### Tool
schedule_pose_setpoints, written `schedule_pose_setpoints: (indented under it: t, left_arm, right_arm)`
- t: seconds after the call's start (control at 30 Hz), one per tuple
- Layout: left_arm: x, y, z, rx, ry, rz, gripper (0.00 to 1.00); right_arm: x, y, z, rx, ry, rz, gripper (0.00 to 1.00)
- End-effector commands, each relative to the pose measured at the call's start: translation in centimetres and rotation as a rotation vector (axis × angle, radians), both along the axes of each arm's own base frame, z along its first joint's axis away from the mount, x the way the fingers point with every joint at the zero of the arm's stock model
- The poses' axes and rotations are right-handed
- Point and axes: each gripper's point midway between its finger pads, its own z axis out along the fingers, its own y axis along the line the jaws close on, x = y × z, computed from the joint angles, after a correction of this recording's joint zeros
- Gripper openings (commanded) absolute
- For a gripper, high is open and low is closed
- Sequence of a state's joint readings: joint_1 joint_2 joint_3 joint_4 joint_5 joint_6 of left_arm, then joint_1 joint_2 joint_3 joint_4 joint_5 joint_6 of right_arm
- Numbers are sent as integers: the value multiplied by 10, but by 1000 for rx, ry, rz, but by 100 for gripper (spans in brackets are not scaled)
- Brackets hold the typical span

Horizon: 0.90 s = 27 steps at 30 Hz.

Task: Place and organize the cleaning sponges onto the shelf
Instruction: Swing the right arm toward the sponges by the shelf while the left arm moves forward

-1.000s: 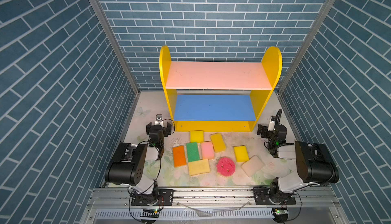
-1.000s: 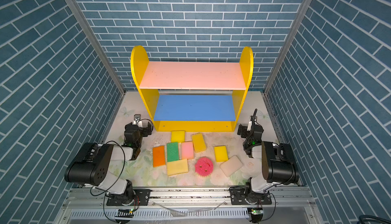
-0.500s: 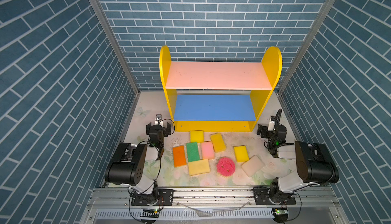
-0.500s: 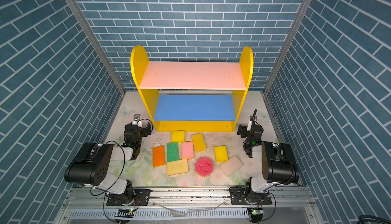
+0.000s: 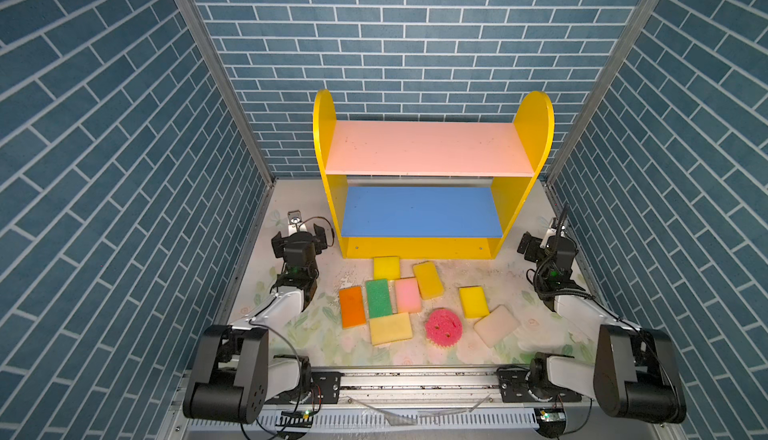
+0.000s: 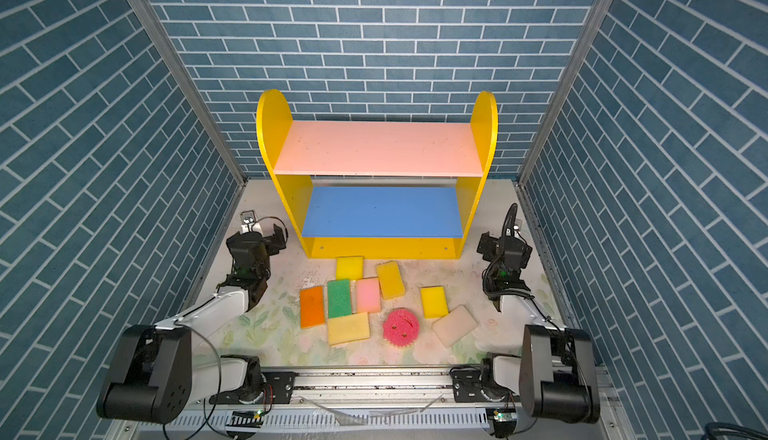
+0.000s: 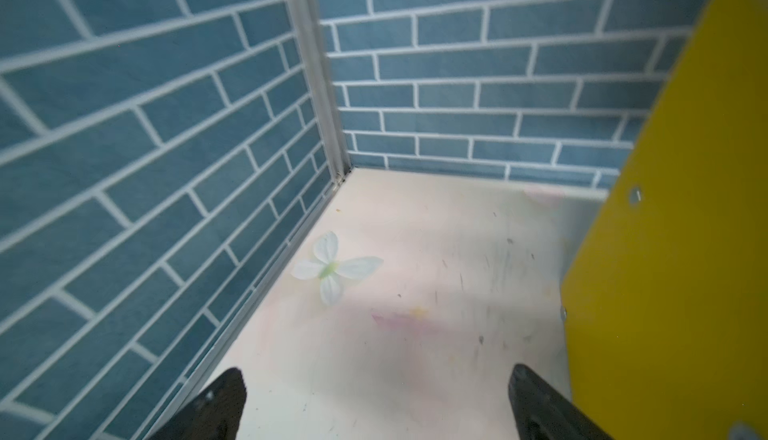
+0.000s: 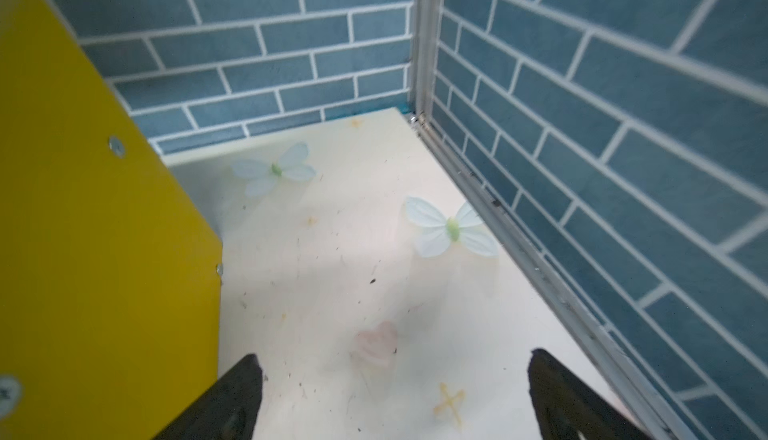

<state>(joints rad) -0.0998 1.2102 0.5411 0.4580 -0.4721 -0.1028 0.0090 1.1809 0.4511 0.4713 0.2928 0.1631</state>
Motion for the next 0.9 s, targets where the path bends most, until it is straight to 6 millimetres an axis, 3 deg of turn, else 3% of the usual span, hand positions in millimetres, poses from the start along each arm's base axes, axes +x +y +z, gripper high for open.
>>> schedule_pose_setpoints:
  t: [0.0,0.13,0.2,0.4,0.47,0.57,0.7,0.77,0.87]
  left_arm:
    - [-42,33,-2,-128,100,295,100]
    - [-84,47,19,-300,85,502,100]
    - [-91,44,25,-321,100,472,100]
    - [-114,36,31,-377,109,414,98]
    - [-116,27,26,-402,125,349,81]
    - [-124,14,8,-454,185,281,75]
    - [-134,0,-14,-504,264,227,70]
    - [-130,-12,-13,-527,261,147,70]
    - [-131,-23,-26,-554,290,83,68]
  right_arm:
    - [-33,-12,8,-72,53,-202,99]
    - [-62,10,22,-89,64,-191,99]
    - [-75,19,22,-67,76,-172,99]
    - [-107,43,-4,-4,234,-113,96]
    - [-112,59,-14,-22,277,-60,67]
    - [-117,86,-21,-3,291,23,44]
    - [-122,123,-25,-6,280,104,28]
    - [-123,151,-28,-11,289,174,20]
    - [-122,194,-37,8,319,289,15]
